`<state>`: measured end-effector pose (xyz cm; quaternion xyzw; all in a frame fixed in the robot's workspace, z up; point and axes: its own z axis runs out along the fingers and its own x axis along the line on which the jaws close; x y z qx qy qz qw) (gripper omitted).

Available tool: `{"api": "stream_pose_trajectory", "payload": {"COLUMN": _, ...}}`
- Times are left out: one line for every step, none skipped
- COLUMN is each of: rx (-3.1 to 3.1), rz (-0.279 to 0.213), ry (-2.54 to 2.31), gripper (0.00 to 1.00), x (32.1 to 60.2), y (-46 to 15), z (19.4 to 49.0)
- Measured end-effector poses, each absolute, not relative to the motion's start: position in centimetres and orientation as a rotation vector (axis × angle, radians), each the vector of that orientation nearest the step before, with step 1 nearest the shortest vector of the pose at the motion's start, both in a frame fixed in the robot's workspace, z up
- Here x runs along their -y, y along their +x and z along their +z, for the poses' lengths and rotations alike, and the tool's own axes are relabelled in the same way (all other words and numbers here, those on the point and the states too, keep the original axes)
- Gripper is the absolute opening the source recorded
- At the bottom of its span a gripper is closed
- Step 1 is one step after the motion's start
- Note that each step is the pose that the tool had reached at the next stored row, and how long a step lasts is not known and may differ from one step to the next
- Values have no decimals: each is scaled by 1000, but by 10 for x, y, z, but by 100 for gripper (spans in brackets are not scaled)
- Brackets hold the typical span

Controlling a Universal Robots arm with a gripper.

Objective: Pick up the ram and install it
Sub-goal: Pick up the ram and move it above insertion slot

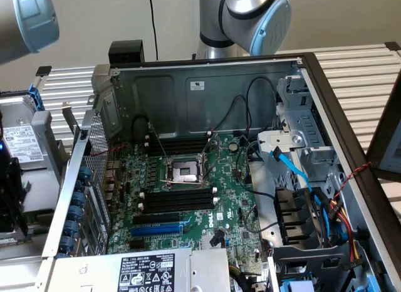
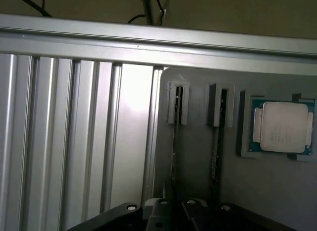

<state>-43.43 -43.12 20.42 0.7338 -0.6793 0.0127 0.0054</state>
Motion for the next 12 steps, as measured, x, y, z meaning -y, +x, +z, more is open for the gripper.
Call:
{"api": "stream_pose_trajectory", "payload": {"rx": 2127, "rz": 40, "ry": 2297, "gripper": 13, "x": 431, "y": -434, "z": 206}}
{"api": "stream_pose_trajectory", "payload": {"rx": 2127, "rz": 40, "ry": 2298, "gripper": 13, "x": 431, "y": -434, "z": 208}}
{"api": "stream_pose_trajectory", "payload": {"rx": 2127, "rz": 40, "ry": 2297, "gripper": 13, "x": 431, "y": -434, "z": 210}}
{"api": "stream_pose_trajectory", "payload": {"rx": 2127, "rz": 40, "ry": 2297, "gripper": 13, "x": 431, "y": -434, "z": 213}}
{"api": "stream_pose_trajectory", "payload": {"rx": 2127, "rz": 40, "ry": 2298, "gripper": 13, "x": 431, "y": -434, "z": 216}}
{"api": "stream_pose_trajectory", "payload": {"rx": 2127, "rz": 40, "ry": 2298, "gripper": 13, "x": 431, "y": -434, "z": 220}}
{"api": "stream_pose_trajectory", "payload": {"rx": 2127, "rz": 40, "ry": 2297, "gripper": 13, "x": 431, "y": -434, "z": 225}}
{"api": "stream_pose_trajectory", "payload": {"rx": 2127, "rz": 40, "ry": 2298, "gripper": 13, "x": 431, "y": -434, "z": 229}}
{"api": "stream_pose_trajectory", "payload": {"rx": 2127, "rz": 40, "ry": 2298, "gripper": 13, "x": 431, "y": -434, "z": 234}}
{"api": "stream_pose_trajectory", "payload": {"rx": 2127, "rz": 40, "ry": 2297, "gripper": 13, "x": 431, "y": -434, "z": 238}}
{"api": "stream_pose_trajectory", "payload": {"rx": 2127, "rz": 40, "ry": 2298, "gripper": 13, "x": 431, "y": -434, "z": 243}}
{"api": "stream_pose_trajectory", "payload": {"rx": 2127, "rz": 40, "ry": 2298, "gripper": 13, "x": 431, "y": -434, "z": 247}}
